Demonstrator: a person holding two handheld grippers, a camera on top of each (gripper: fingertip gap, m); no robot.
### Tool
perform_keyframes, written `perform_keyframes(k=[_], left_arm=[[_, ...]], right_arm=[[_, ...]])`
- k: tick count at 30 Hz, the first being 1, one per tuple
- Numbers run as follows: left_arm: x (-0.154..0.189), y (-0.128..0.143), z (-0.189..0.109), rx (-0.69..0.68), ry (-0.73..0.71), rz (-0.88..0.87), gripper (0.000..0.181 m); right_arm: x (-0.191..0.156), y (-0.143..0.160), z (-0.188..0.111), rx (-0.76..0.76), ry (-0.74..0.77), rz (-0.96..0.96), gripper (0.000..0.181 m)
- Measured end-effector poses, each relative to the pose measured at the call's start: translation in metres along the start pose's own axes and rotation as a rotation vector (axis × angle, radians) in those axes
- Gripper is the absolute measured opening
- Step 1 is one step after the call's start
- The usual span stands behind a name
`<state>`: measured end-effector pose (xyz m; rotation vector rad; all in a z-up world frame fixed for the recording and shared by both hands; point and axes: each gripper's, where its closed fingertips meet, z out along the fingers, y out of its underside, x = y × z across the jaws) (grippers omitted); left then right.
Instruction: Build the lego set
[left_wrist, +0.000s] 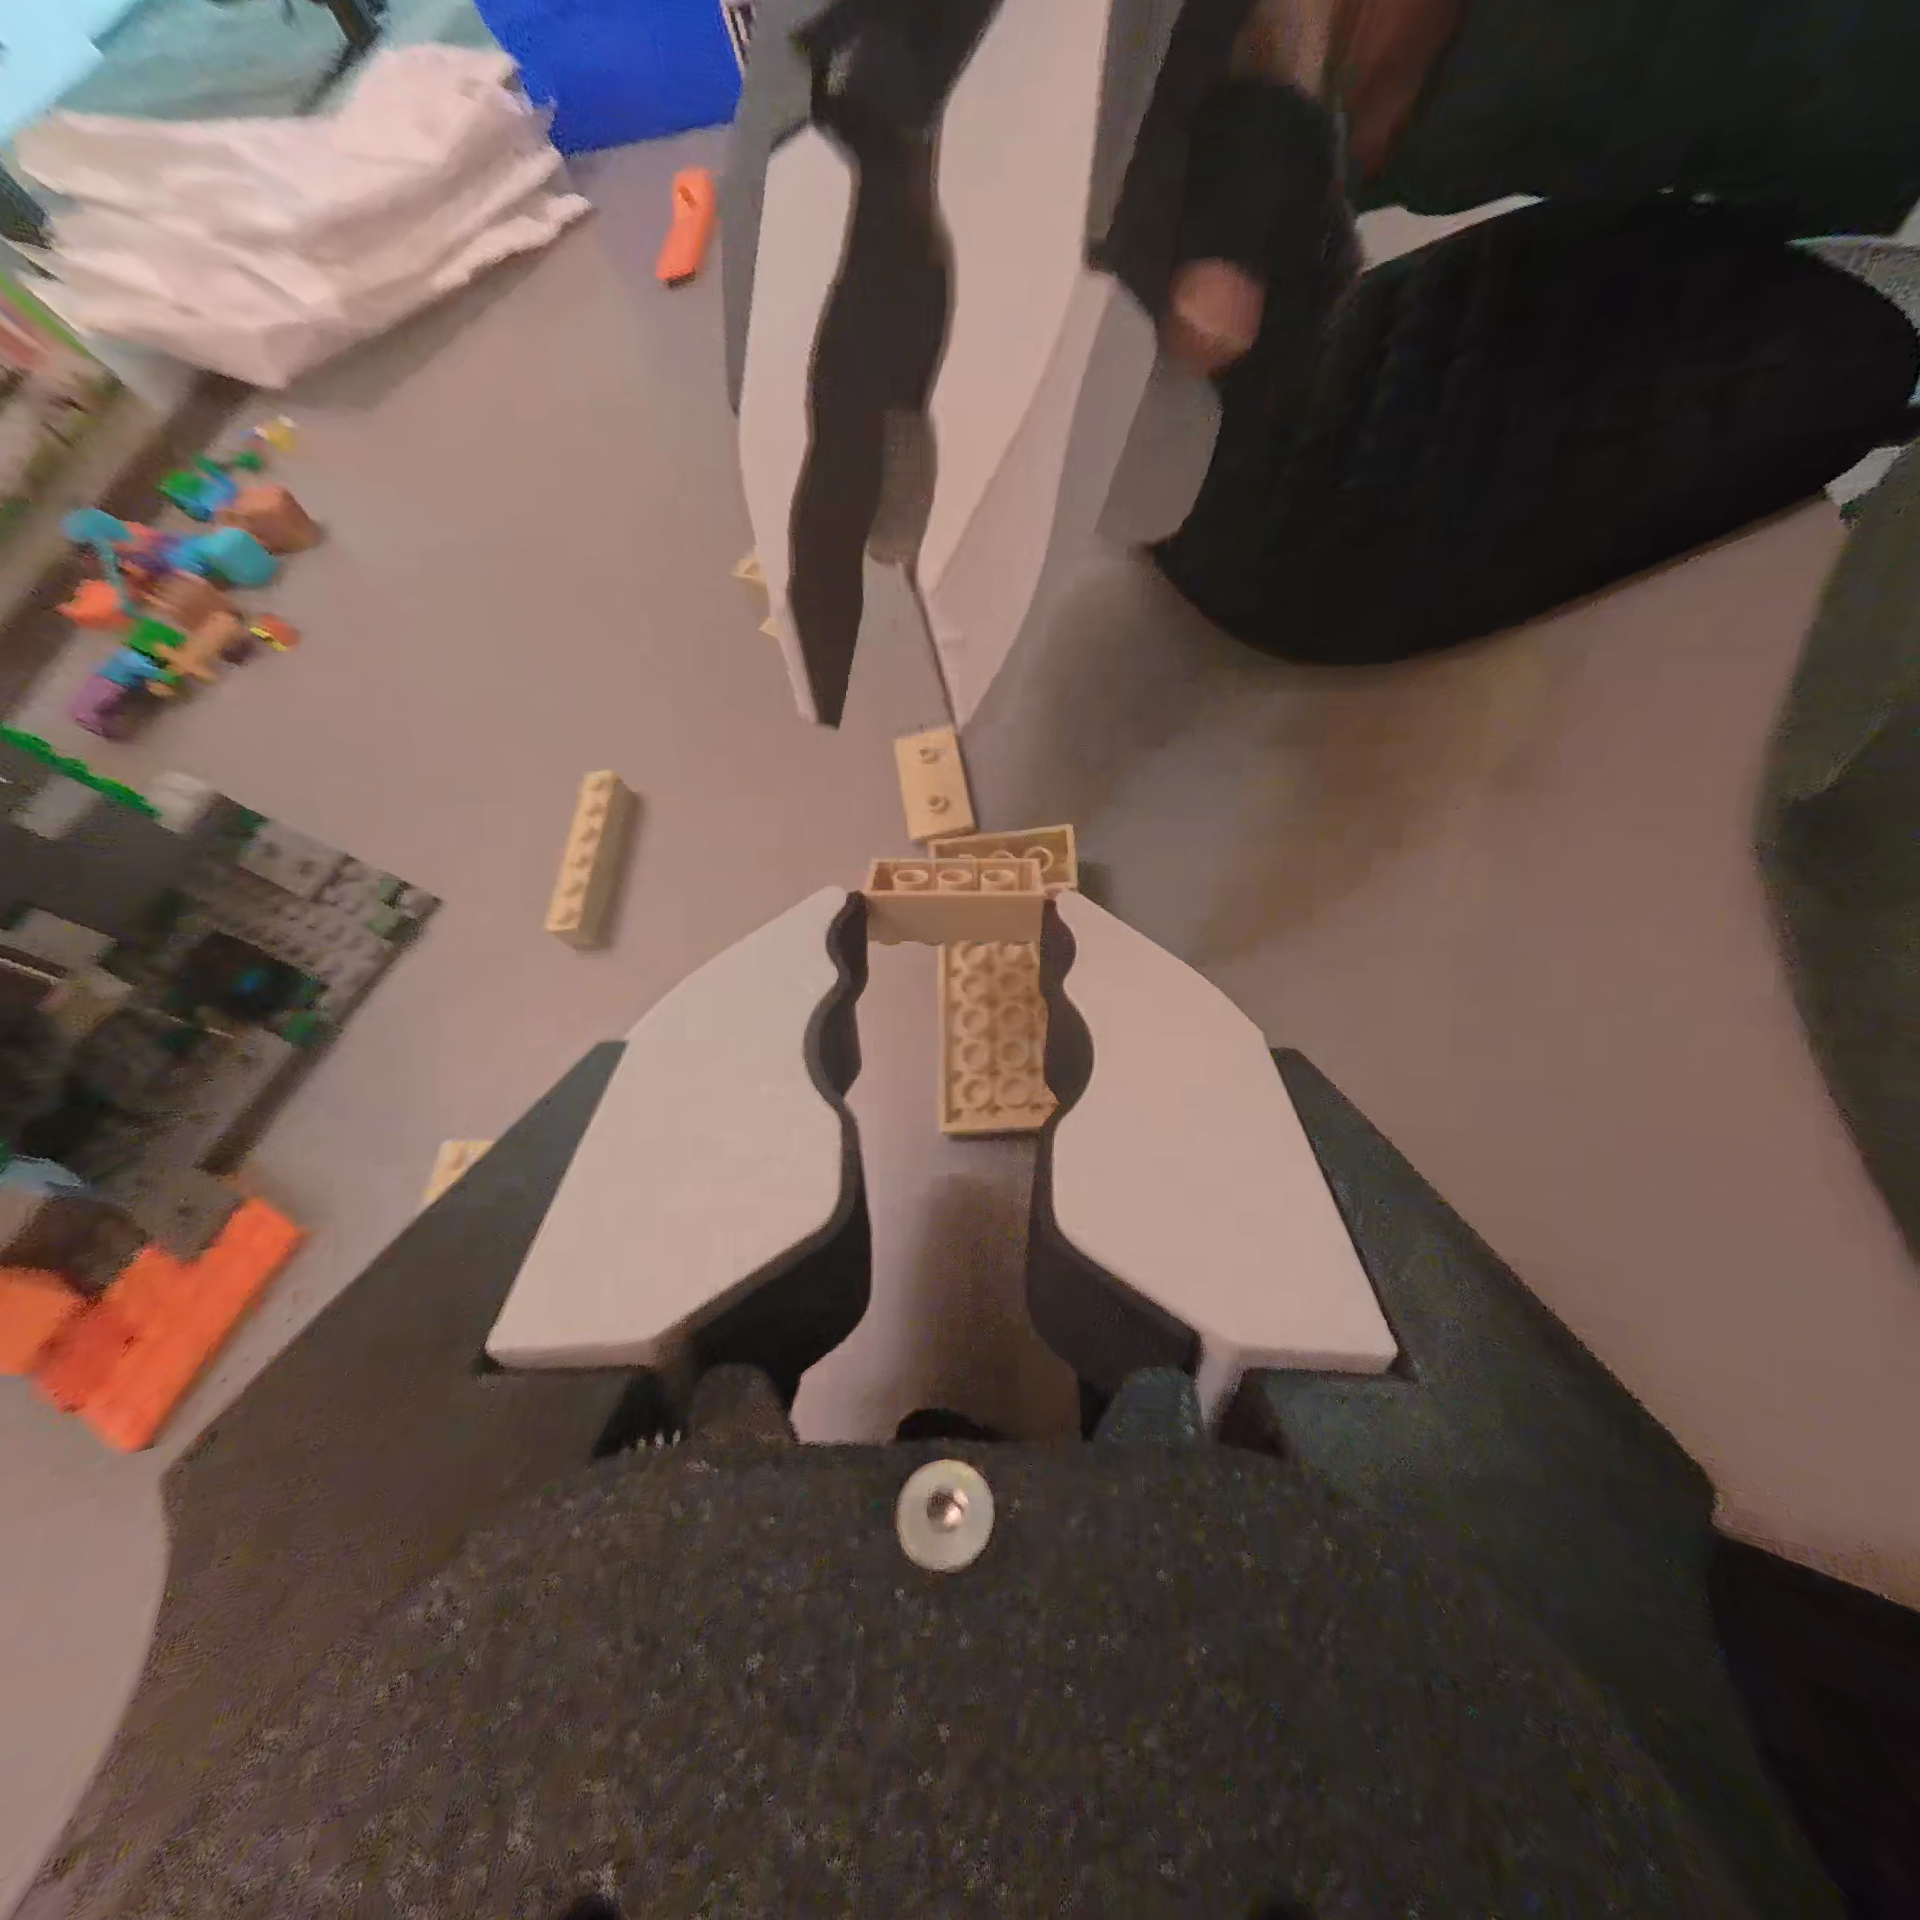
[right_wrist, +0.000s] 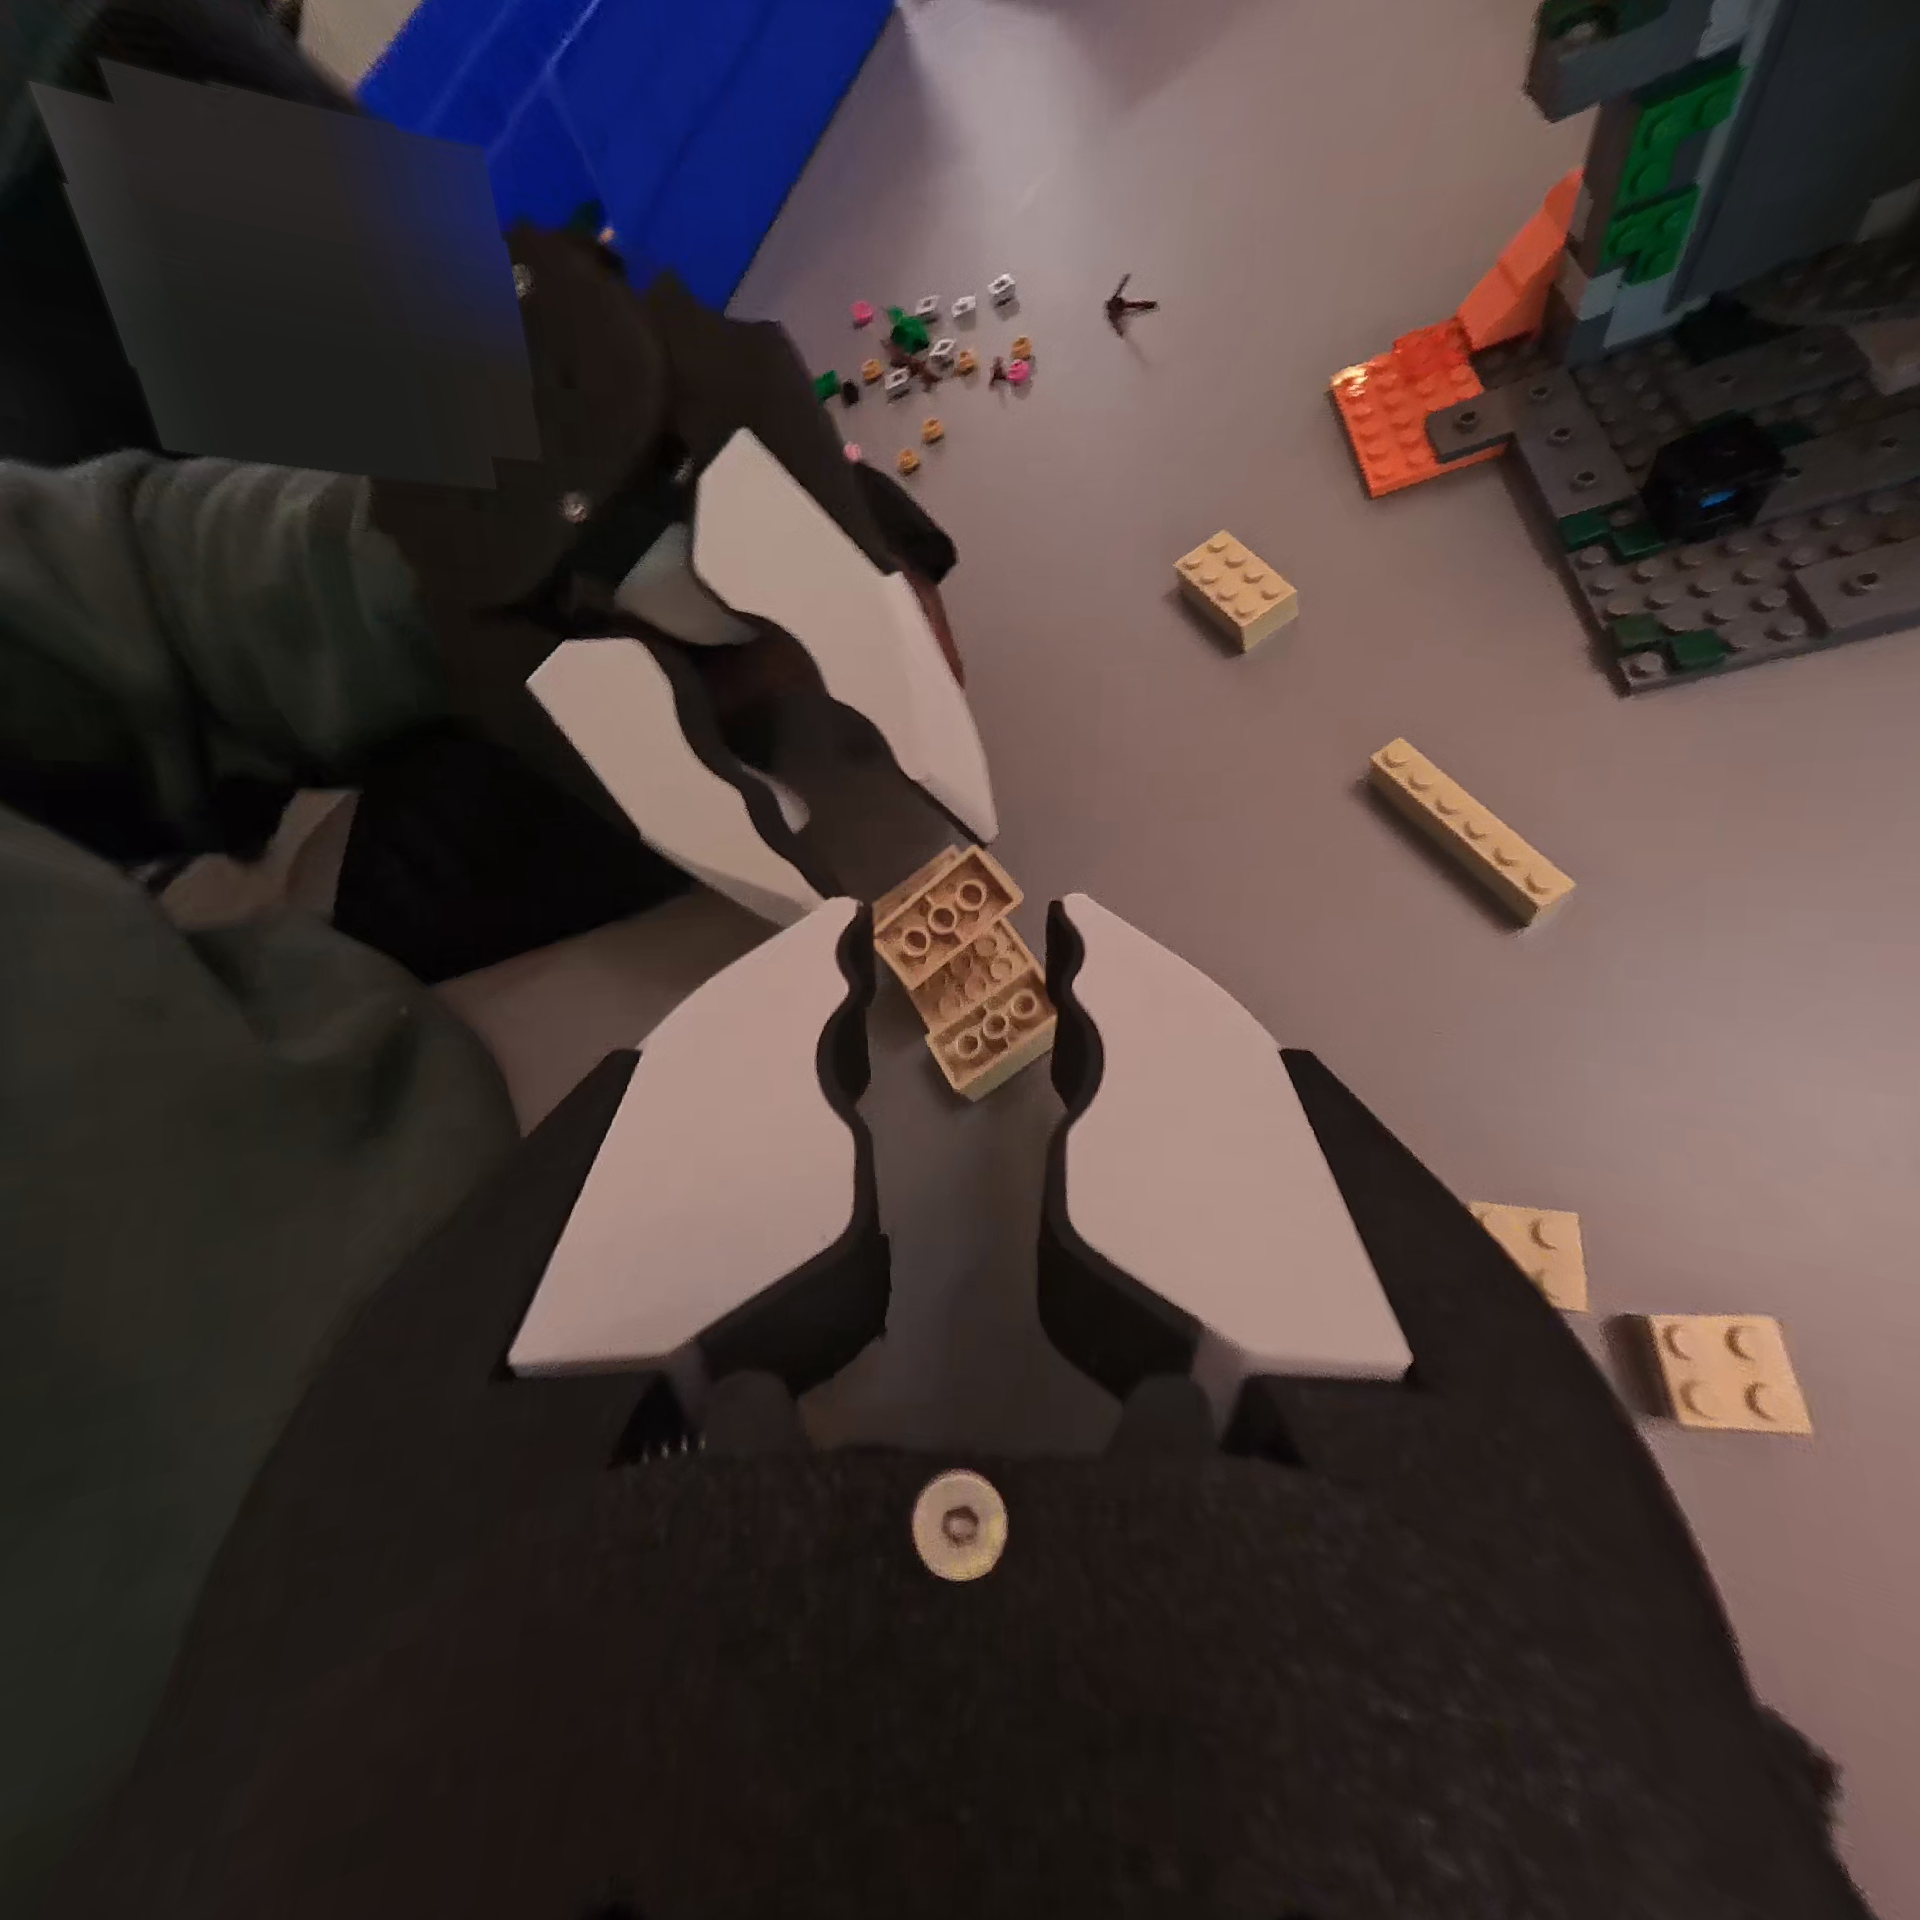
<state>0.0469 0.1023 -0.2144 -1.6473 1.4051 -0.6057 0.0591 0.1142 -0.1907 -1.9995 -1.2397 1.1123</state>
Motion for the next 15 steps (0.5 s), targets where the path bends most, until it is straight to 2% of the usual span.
perform_keyframes(k=[7,15], left_arm=[[0.007,0.015,0.011,-0.083,0.048,-0.028,0.032],[0.009,0.018,0.012,-0.094,0.063,-0.035,0.032]], right_arm=[[-0.005,0.026,0.001,-0.127,-0.022,-0.235,0.041],[-0.005,0.03,0.013,-0.185,-0.026,-0.325,0.044]])
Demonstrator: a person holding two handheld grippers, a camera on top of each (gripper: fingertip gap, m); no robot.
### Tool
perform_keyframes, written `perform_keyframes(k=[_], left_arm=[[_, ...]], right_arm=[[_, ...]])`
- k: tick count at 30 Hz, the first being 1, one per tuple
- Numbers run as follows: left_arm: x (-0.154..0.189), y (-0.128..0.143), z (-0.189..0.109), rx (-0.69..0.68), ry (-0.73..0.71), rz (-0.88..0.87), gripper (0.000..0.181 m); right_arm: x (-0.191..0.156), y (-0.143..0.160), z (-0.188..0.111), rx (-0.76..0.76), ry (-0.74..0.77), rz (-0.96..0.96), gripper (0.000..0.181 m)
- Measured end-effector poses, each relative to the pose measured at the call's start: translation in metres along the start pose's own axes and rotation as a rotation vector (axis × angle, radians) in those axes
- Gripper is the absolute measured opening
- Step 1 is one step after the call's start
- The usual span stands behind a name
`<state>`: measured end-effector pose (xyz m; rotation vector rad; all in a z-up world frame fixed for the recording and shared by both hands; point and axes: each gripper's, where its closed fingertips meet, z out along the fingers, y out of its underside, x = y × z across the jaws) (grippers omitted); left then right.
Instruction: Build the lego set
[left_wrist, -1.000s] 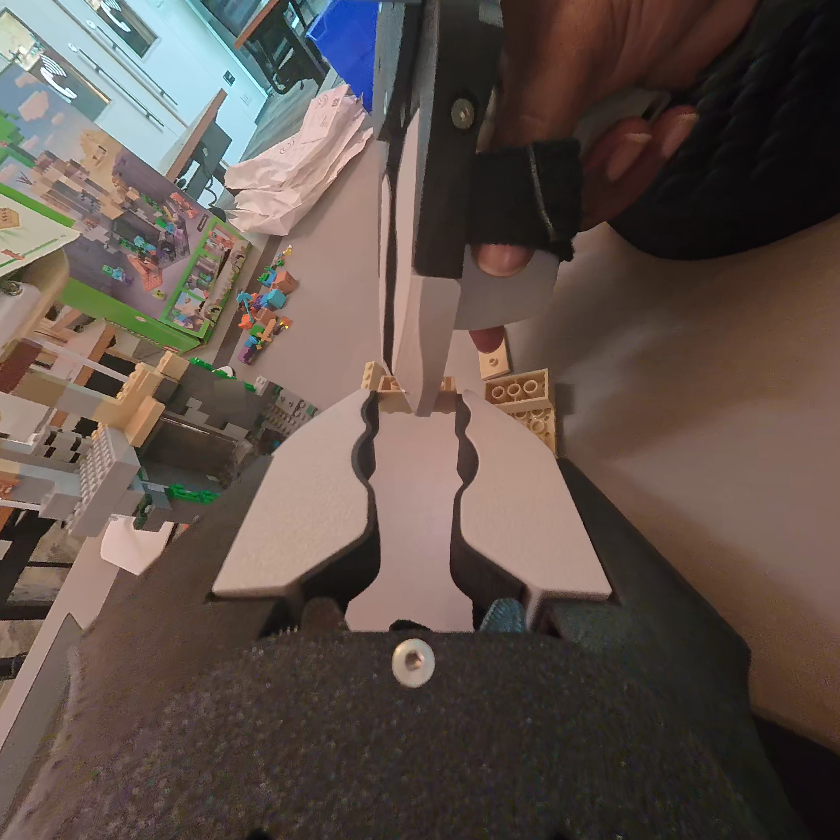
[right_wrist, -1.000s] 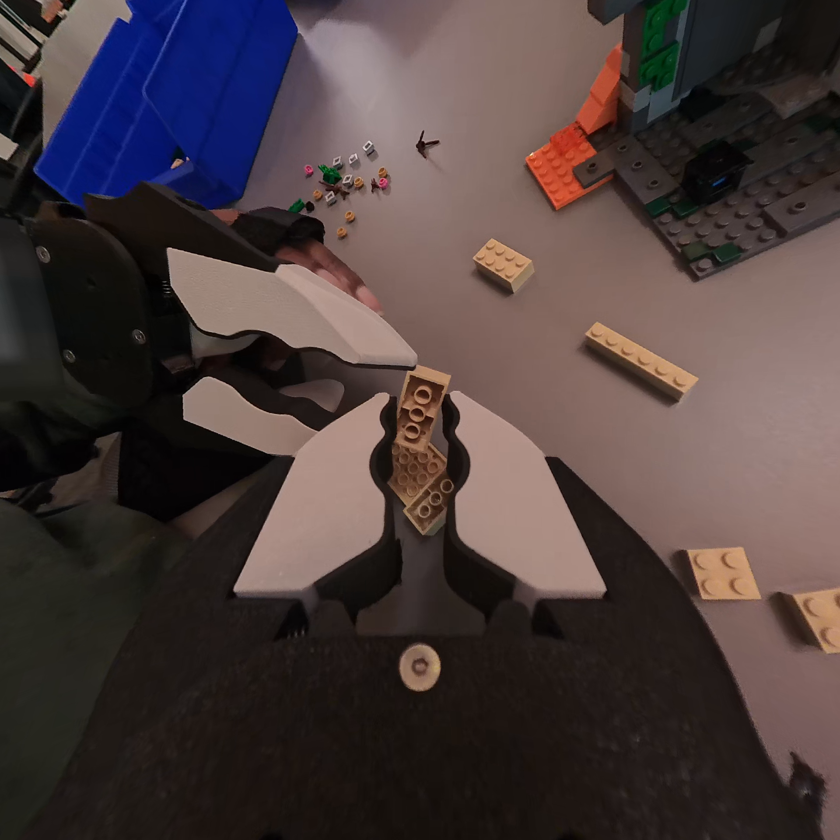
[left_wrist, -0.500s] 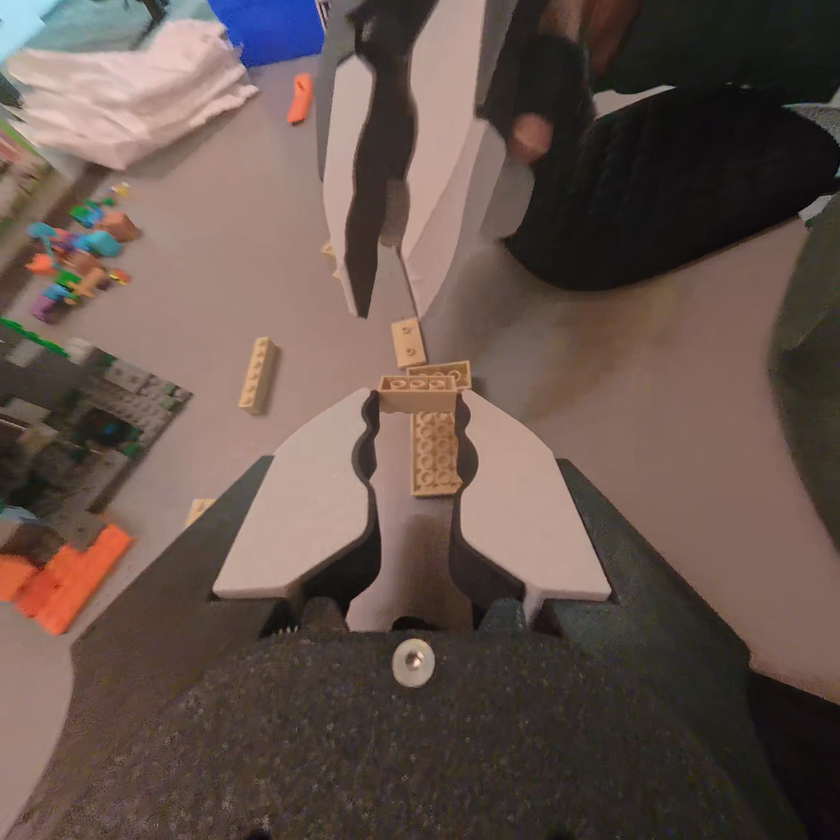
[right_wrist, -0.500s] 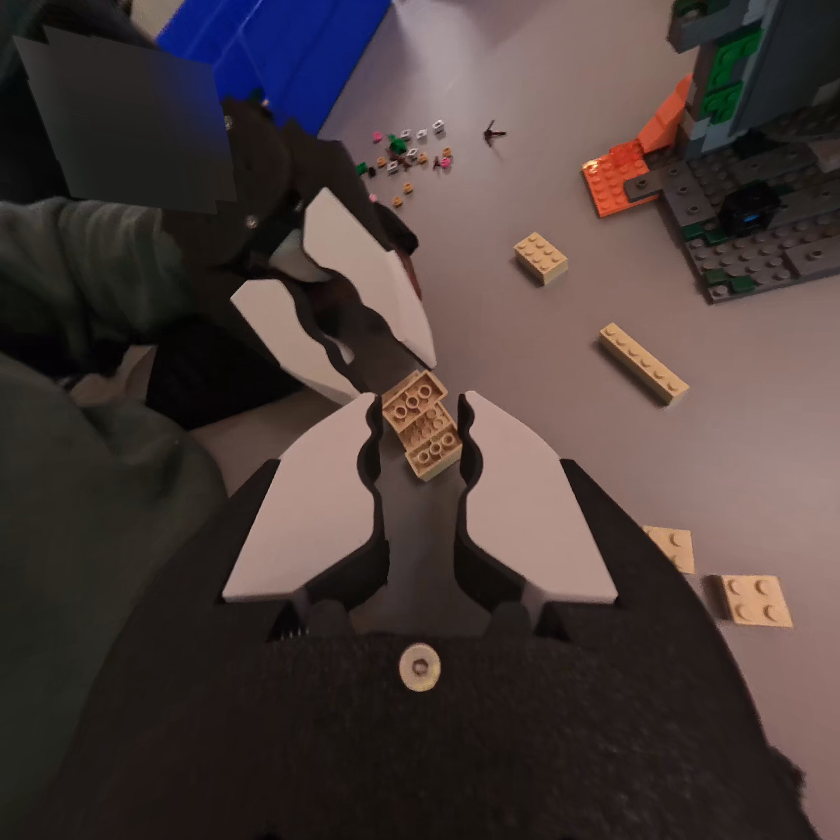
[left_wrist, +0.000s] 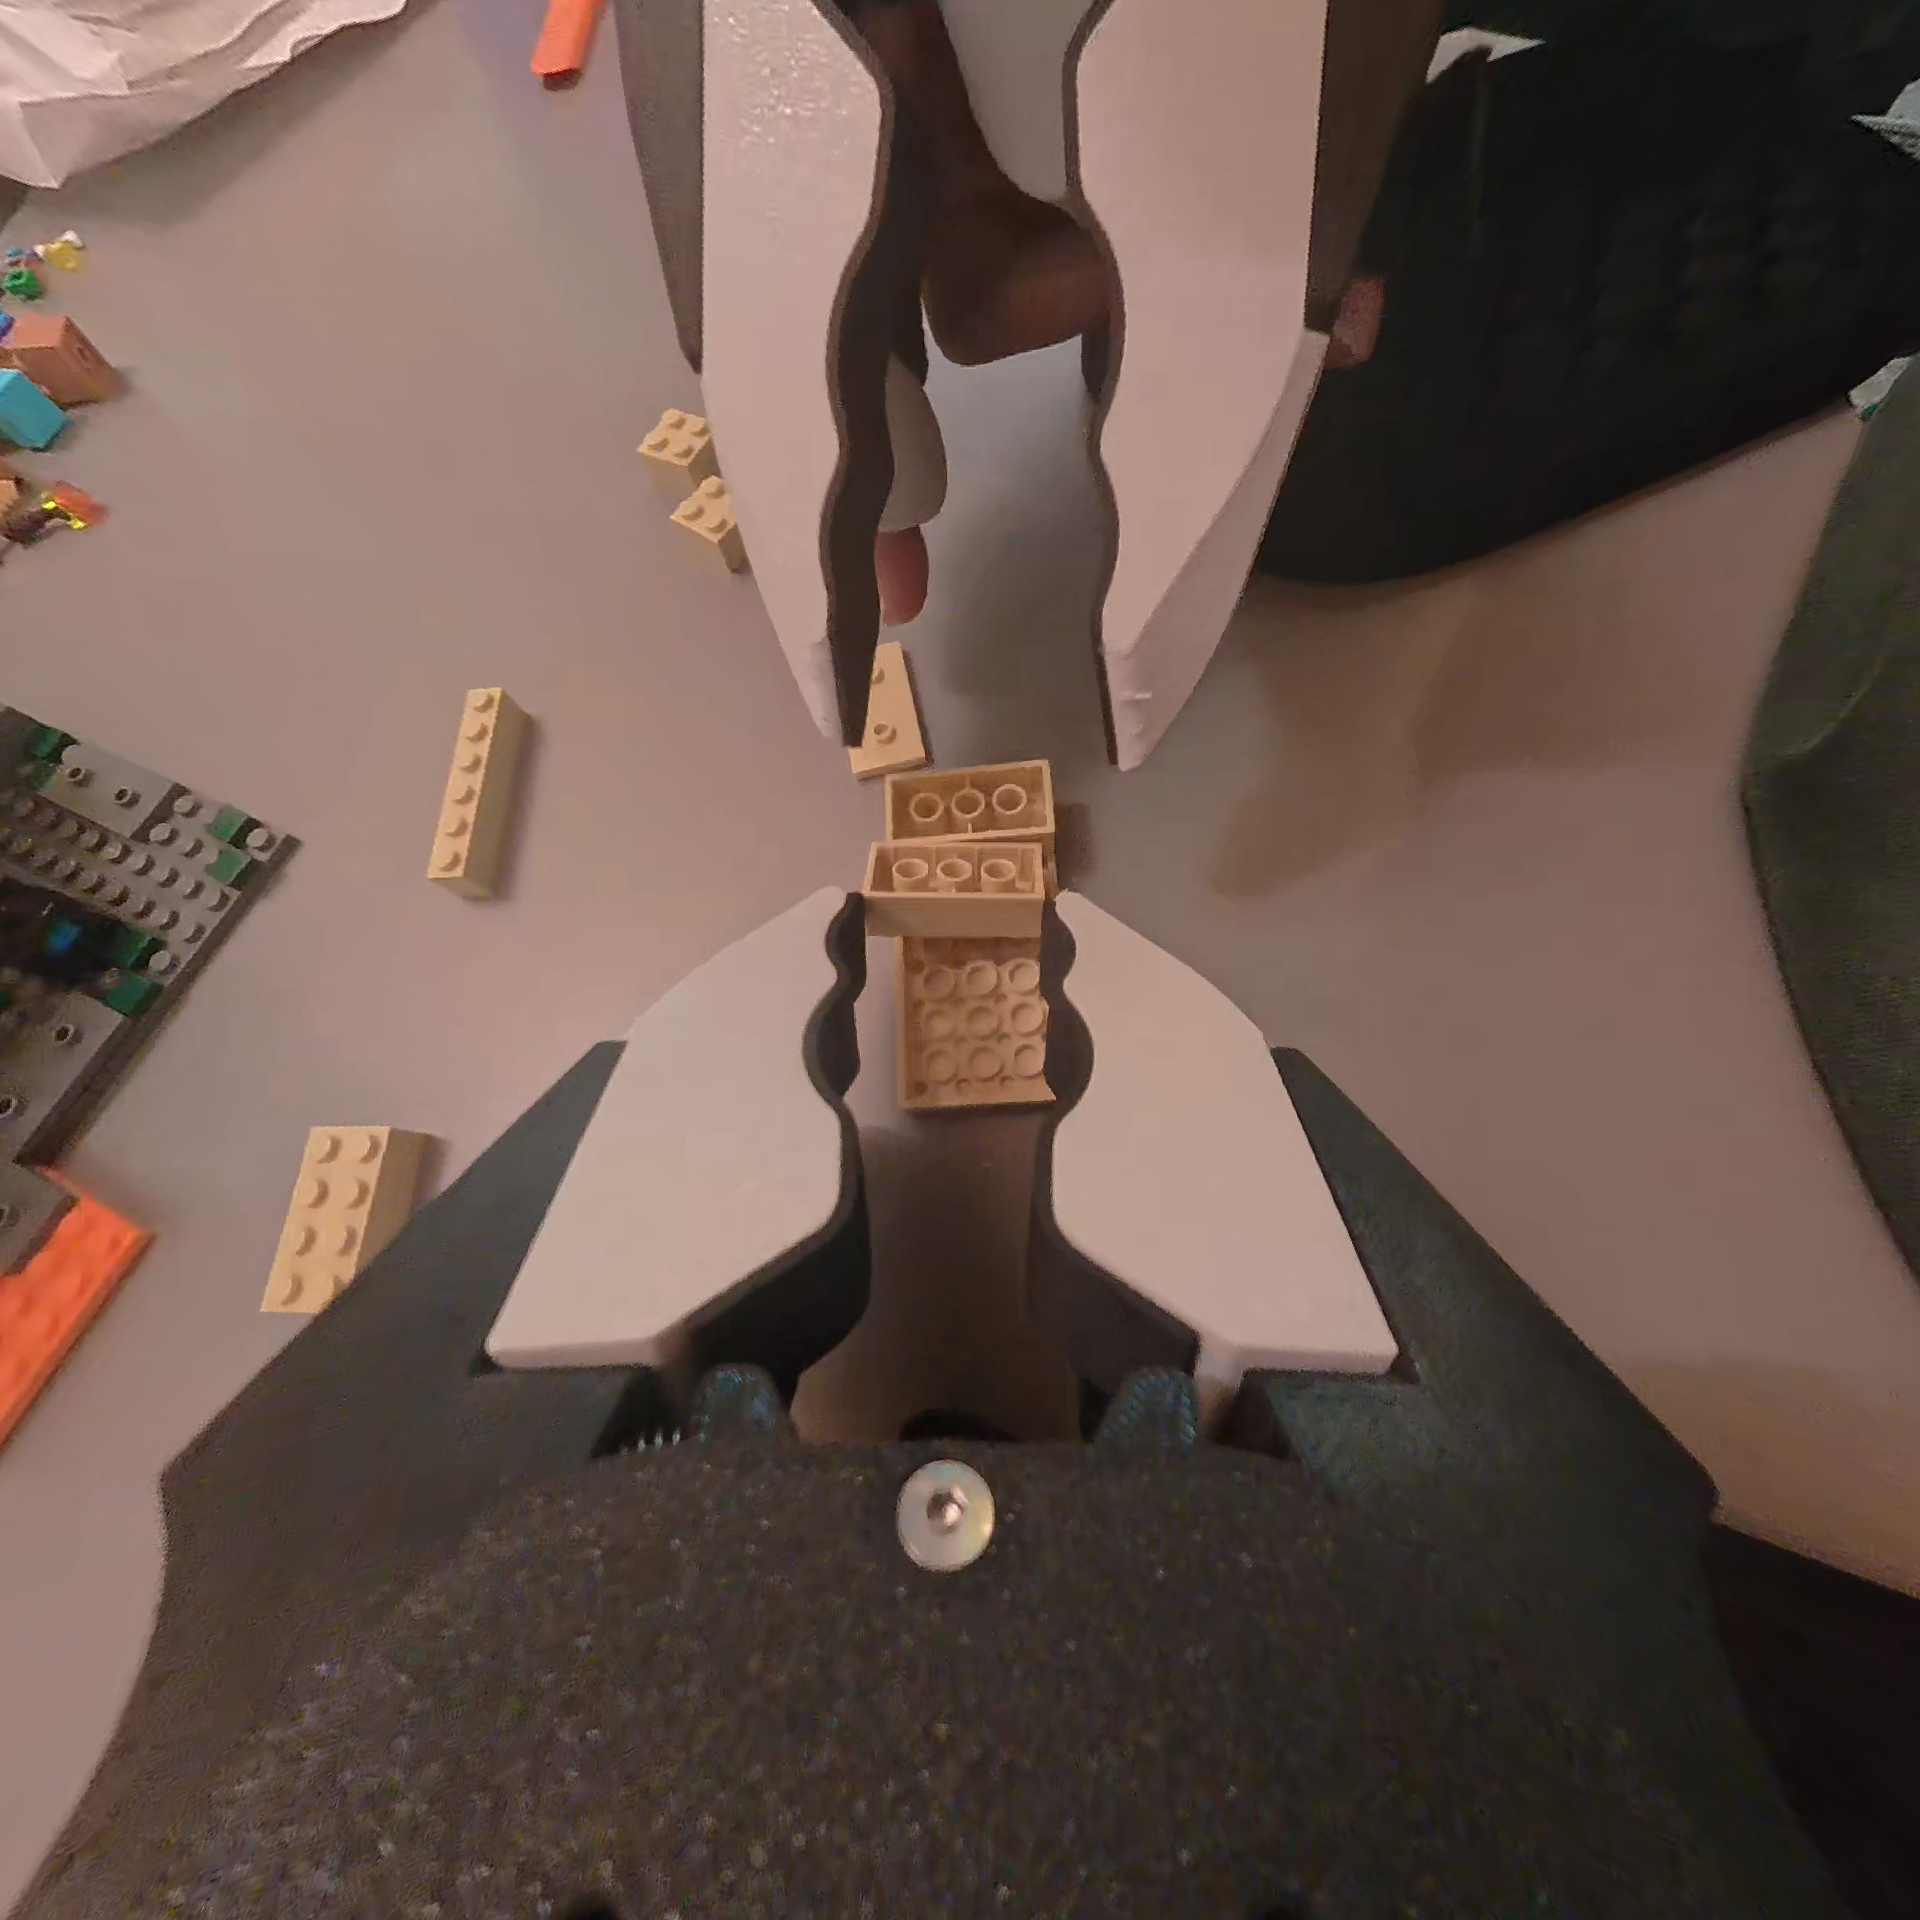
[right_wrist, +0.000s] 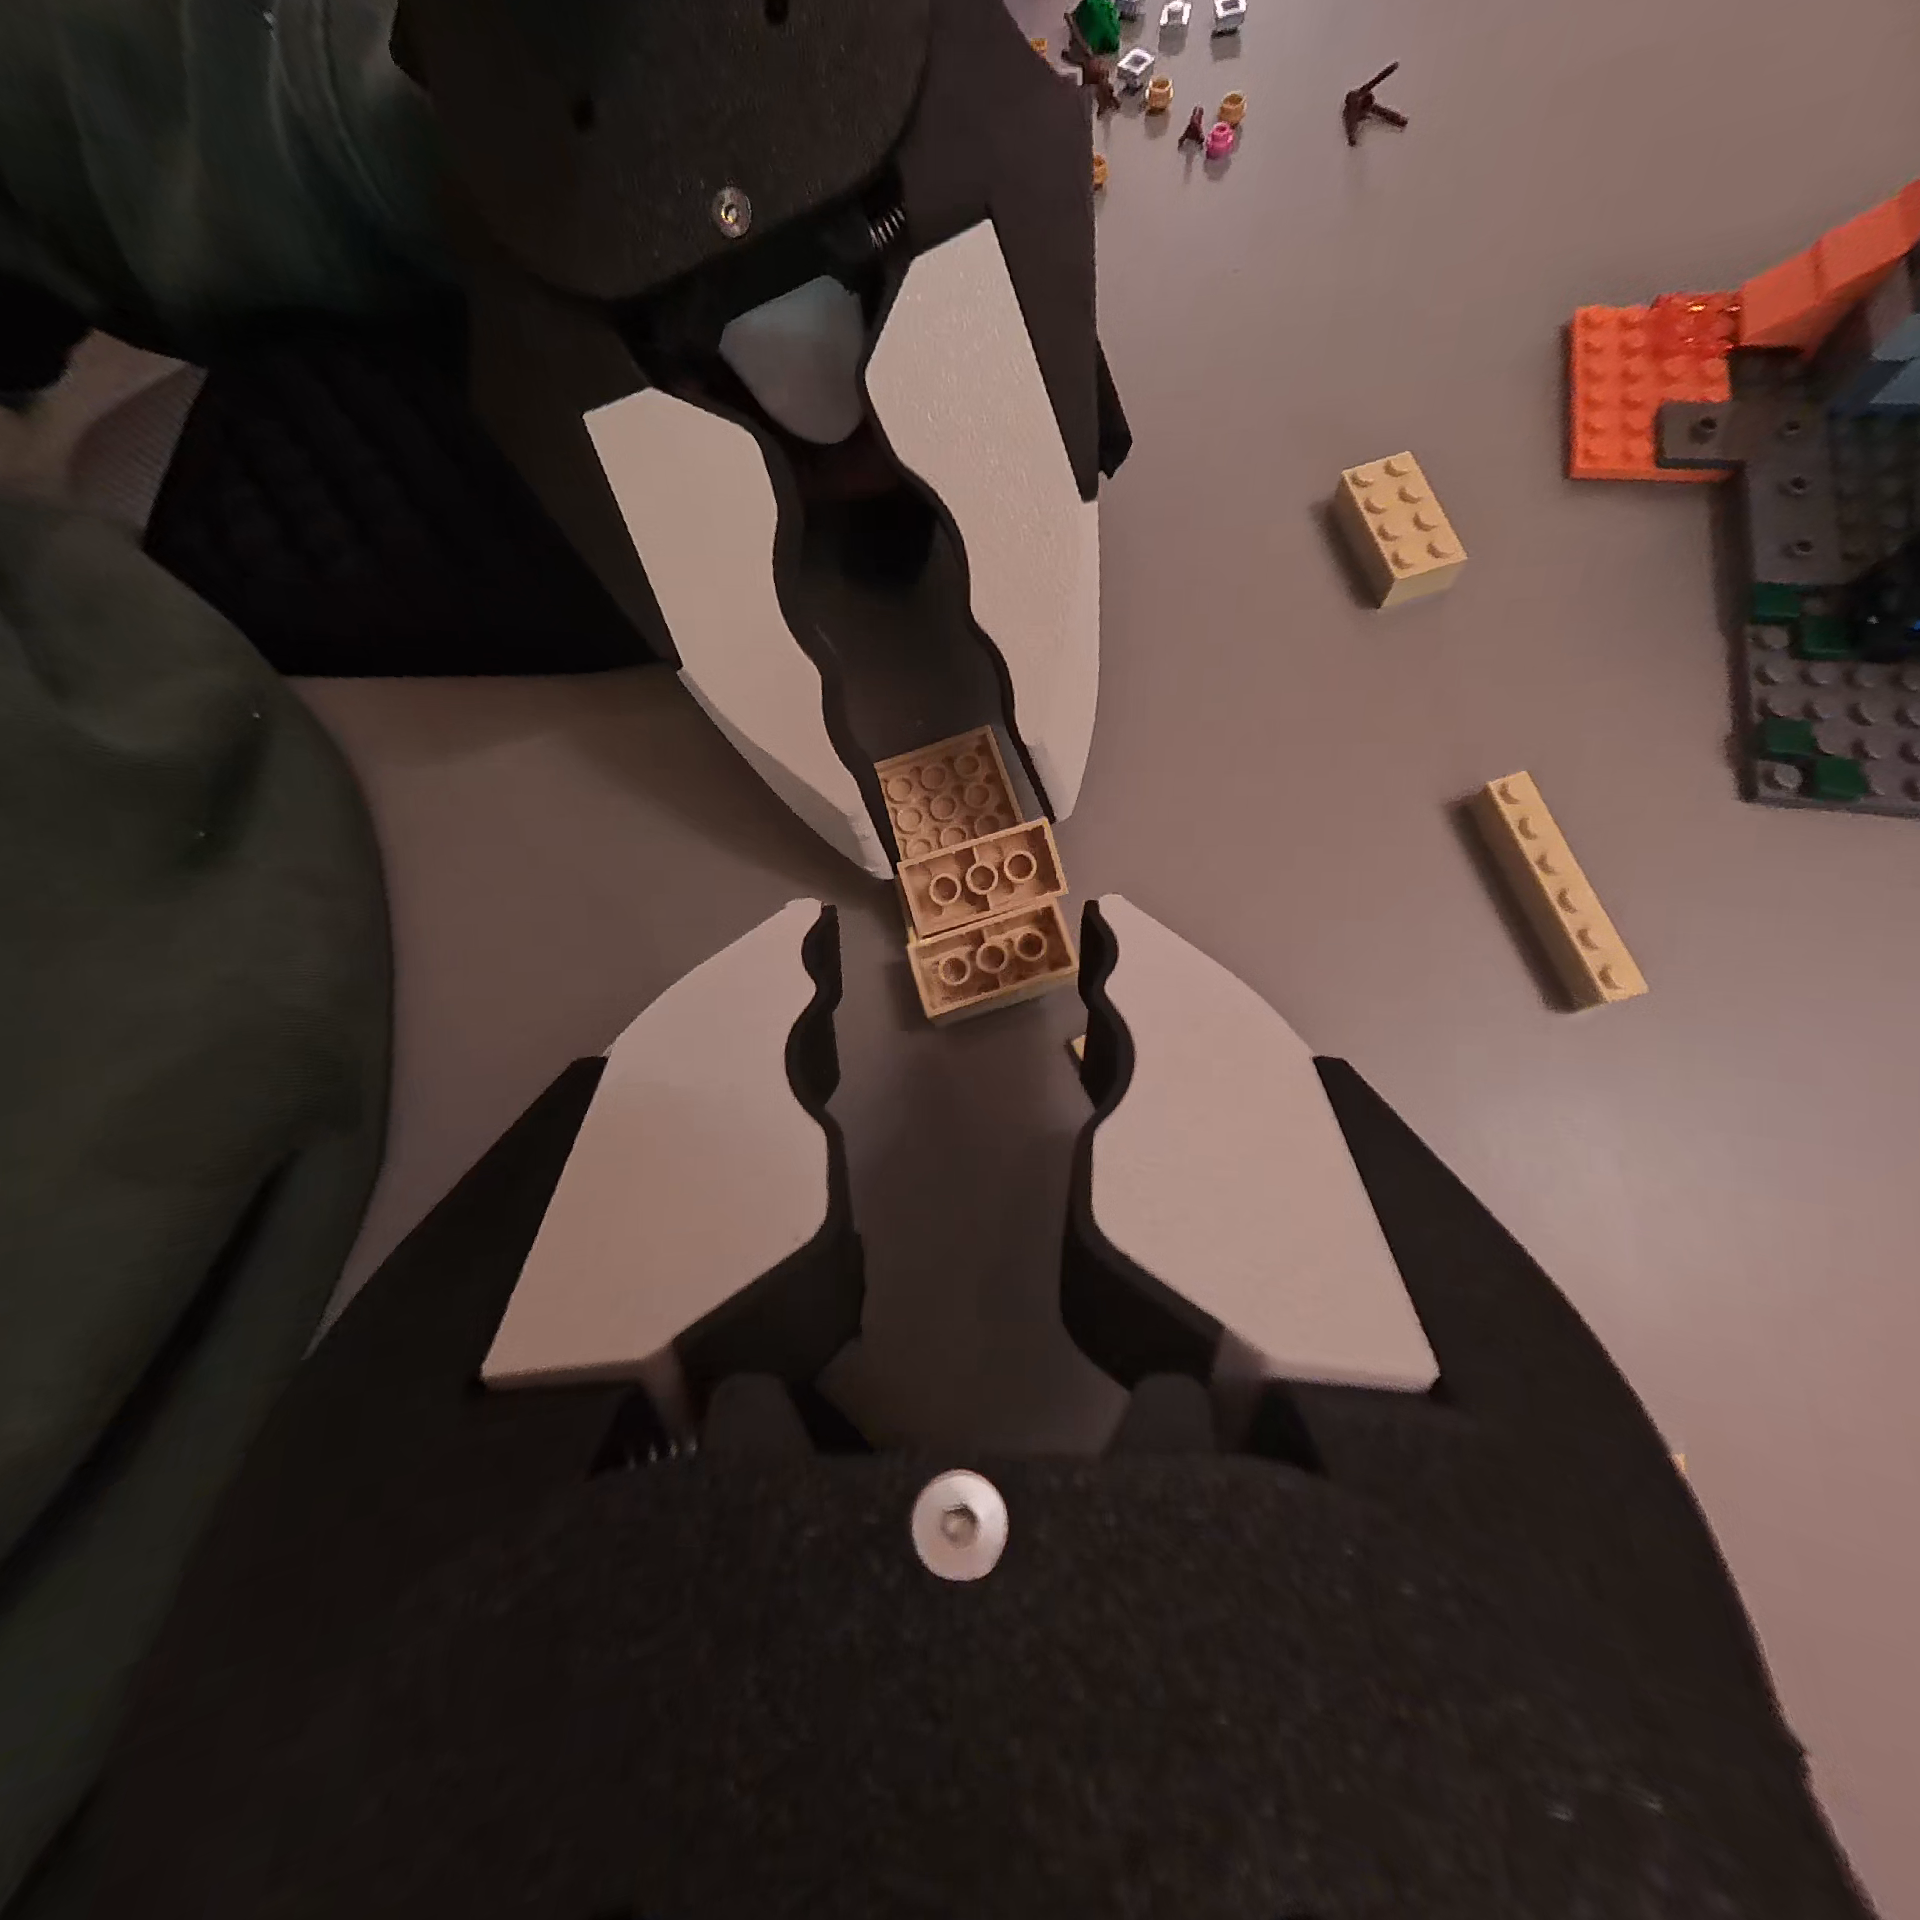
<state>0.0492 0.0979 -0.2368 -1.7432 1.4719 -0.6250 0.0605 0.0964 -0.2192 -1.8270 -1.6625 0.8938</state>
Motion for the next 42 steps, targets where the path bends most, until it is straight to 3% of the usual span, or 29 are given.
perform_keyframes(k=[12,16,42], left_arm=[[0.006,0.004,0.002,-0.032,0.027,0.011,0.032],[0.007,0.004,0.002,-0.031,0.031,0.017,0.032],[0.013,0.015,0.0,-0.112,0.071,0.028,0.03]], right_arm=[[-0.002,0.01,0.021,-0.163,0.007,-0.185,0.043],[-0.001,0.01,0.022,-0.185,0.035,-0.237,0.033],[-0.006,0.017,0.017,-0.227,-0.004,-0.224,0.033]])
